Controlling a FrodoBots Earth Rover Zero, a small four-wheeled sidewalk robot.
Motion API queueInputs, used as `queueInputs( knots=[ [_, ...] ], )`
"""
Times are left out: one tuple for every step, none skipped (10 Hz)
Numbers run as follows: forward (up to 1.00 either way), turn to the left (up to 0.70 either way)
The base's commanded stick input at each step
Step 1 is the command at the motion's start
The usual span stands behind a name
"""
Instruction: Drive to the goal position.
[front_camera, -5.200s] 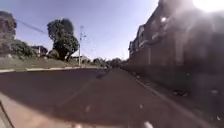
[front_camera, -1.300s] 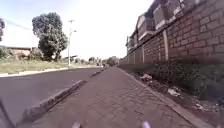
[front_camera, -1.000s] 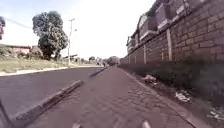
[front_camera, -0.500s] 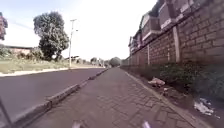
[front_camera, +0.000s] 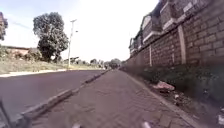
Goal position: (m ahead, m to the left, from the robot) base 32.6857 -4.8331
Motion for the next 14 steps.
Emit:
queueInputs(
  knots=[
    [1.0,0.0],
    [1.0,0.0],
    [1.0,0.0],
    [1.0,0.0],
    [1.0,0.0],
    [1.0,-0.12],
    [1.0,-0.34],
    [1.0,-0.07],
    [1.0,0.0],
    [1.0,0.0],
    [1.0,0.0],
    [1.0,0.0],
    [1.0,0.0],
    [1.0,0.0]
  ],
)
